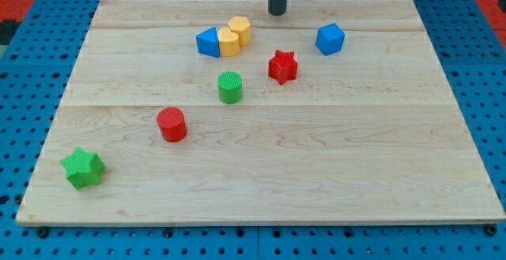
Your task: Move the yellow hexagon to the top right
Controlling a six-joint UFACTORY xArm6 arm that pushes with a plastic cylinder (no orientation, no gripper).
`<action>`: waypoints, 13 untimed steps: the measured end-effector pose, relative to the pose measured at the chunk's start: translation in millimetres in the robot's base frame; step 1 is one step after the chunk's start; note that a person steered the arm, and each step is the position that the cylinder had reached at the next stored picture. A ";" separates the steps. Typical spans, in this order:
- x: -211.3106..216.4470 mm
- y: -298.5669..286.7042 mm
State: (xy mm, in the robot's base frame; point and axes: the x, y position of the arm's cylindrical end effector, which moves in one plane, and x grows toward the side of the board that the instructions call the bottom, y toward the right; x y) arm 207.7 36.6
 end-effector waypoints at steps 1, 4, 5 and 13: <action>31.4 -105.3; 79.0 -107.8; 55.7 -64.1; 37.7 171.2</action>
State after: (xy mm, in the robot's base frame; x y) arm 245.4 207.8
